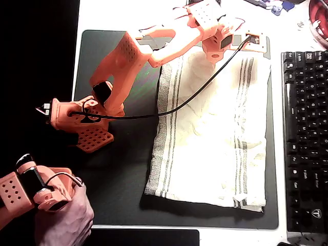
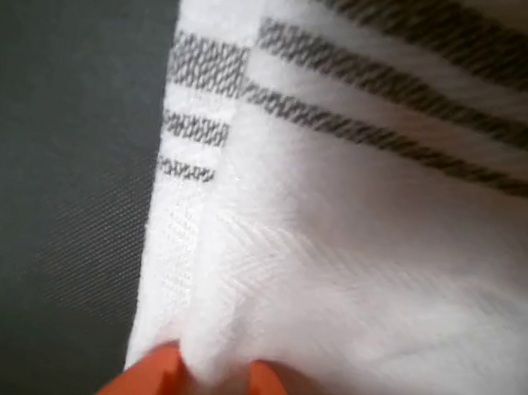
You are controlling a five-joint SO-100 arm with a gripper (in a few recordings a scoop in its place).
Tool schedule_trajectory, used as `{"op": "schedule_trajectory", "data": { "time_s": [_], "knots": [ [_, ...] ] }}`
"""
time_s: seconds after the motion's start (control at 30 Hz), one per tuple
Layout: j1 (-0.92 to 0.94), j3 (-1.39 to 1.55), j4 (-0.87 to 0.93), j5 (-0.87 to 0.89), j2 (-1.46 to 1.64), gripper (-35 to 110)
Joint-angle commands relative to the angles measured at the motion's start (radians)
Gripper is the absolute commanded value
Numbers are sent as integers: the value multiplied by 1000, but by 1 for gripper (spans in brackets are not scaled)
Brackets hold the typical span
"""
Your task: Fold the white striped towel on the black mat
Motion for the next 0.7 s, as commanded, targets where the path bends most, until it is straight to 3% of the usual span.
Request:
{"op": "schedule_trajectory", "data": {
  "time_s": [0.0,0.67],
  "knots": [
    [-18,3,8,-23,28,3],
    [0,43,17,-43,126,0]
  ]
}}
